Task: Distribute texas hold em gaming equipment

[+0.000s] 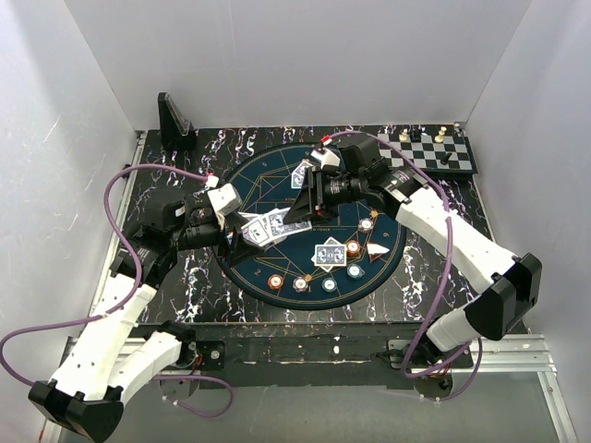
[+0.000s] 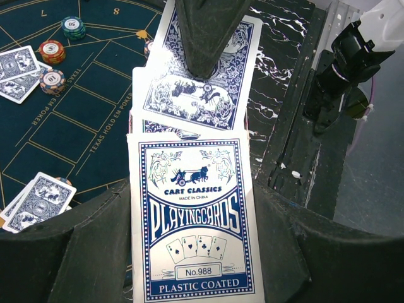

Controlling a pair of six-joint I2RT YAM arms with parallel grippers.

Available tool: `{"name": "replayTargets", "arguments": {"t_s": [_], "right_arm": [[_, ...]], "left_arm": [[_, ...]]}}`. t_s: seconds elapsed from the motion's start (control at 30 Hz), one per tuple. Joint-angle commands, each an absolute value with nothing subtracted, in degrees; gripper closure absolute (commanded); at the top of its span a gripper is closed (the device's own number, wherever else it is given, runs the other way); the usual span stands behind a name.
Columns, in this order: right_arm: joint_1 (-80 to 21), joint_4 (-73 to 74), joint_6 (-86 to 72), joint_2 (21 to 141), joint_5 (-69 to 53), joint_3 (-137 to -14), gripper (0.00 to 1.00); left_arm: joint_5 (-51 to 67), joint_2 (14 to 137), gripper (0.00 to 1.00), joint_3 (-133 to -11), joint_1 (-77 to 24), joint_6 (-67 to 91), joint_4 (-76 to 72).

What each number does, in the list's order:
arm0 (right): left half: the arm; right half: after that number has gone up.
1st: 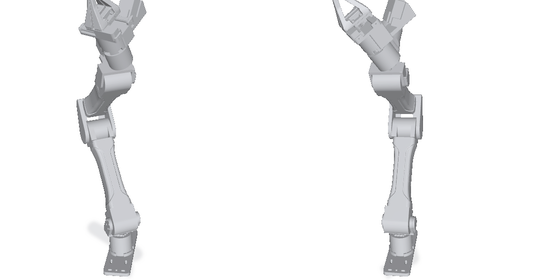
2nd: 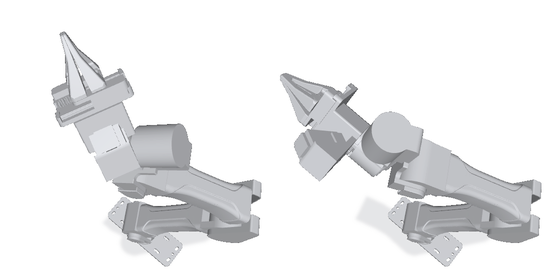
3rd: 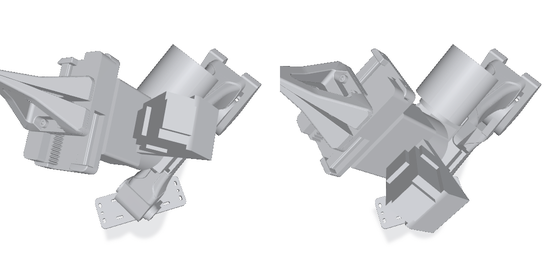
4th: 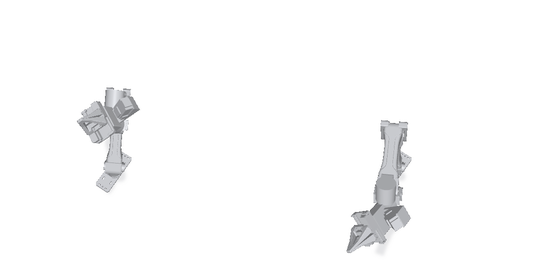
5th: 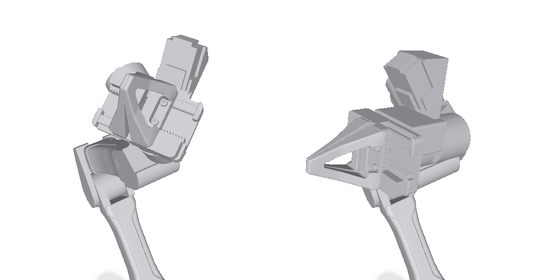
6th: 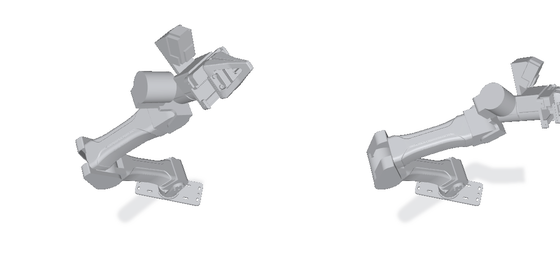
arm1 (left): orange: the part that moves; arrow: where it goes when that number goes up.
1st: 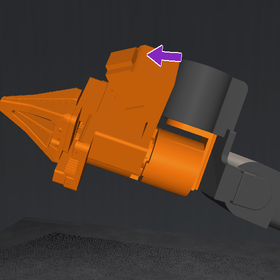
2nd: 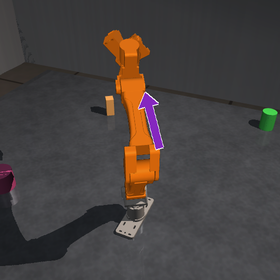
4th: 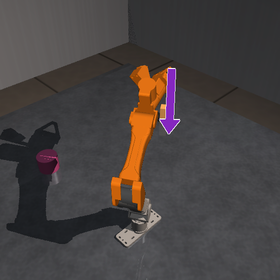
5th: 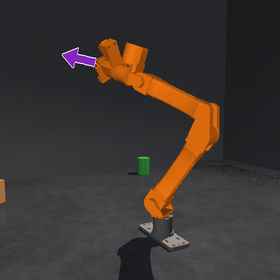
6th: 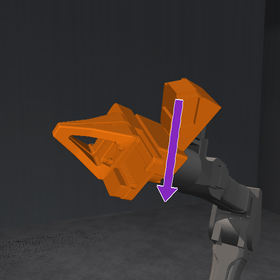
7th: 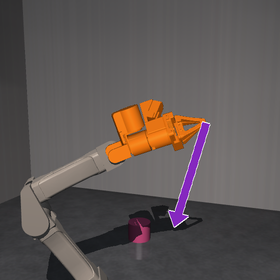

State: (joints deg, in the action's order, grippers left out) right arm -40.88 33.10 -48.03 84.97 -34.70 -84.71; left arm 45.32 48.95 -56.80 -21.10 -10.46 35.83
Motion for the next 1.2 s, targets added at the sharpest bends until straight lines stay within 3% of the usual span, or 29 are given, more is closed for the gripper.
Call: {"name": "replayTargets", "arguments": {"t_s": [0.0,0.2,0.5,0.63,0.87,1.17], "right_arm": [[-39.9,33.57,-47.29,82.18,-34.63,-84.29,0.61],[-38.15,35.07,-47.55,80.16,-34.54,-83.94,0.82],[-33.76,42.52,-43.17,77.35,-32.52,-86.83,0.91],[-29.8,48.59,-37.28,78.13,-26.3,-91.57,0.99],[-30.84,53.43,-28.22,95.68,-7.96,-99.91,0.99],[-37.34,63.18,-20.31,124.51,23.53,-134.7,0.99]], "left_arm": [[46.41,48.16,1.0,-59.5,-20.92,-10.37,34.28],[46.14,47.81,1.0,-59.24,-20.83,-10.37,34.28],[45.88,47.46,1.0,-59.06,-20.83,-10.63,34.54],[45.7,46.93,1.0,-58.89,-20.83,-10.99,34.98],[45.44,46.58,1.0,-59.06,-20.83,-10.9,35.15],[46.49,45.97,1.0,-59.06,-20.83,-10.28,36.21]]}}
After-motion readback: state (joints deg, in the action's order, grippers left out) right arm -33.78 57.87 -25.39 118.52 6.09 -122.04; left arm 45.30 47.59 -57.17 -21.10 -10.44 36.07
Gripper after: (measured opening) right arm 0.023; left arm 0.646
